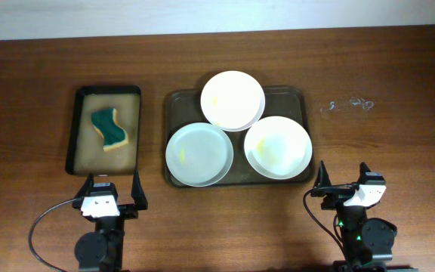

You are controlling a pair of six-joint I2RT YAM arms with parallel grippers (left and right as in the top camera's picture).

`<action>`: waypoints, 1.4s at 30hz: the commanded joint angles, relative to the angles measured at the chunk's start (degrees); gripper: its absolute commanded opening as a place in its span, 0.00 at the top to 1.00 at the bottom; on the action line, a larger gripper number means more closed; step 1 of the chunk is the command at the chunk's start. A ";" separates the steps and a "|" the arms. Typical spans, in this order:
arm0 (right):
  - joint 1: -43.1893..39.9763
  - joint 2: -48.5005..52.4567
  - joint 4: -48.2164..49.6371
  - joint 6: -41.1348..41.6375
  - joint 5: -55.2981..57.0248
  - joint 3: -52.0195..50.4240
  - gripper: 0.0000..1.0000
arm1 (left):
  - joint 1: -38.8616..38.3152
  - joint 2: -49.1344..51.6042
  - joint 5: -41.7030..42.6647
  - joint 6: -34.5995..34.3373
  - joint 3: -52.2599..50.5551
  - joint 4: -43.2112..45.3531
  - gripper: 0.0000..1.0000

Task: Clean dirty plates on tray and stack at the side

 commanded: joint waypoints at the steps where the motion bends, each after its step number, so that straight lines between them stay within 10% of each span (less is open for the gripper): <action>1: 0.26 -0.37 -0.13 -0.02 0.50 -0.52 0.02 | -0.22 -0.59 -0.42 -0.57 -0.42 0.22 0.01; 36: 0.26 -0.37 -0.13 -0.02 0.48 -0.52 0.02 | -0.17 -0.59 0.22 -1.03 -0.42 1.07 0.01; 39: 0.26 -0.37 -0.13 -0.02 0.50 -0.52 0.01 | -0.46 -0.57 32.15 -15.89 -0.37 3.48 0.01; 42: 0.26 -0.37 -0.13 -0.02 0.50 -0.52 0.02 | -0.46 -0.55 43.39 -21.94 -0.37 14.03 0.01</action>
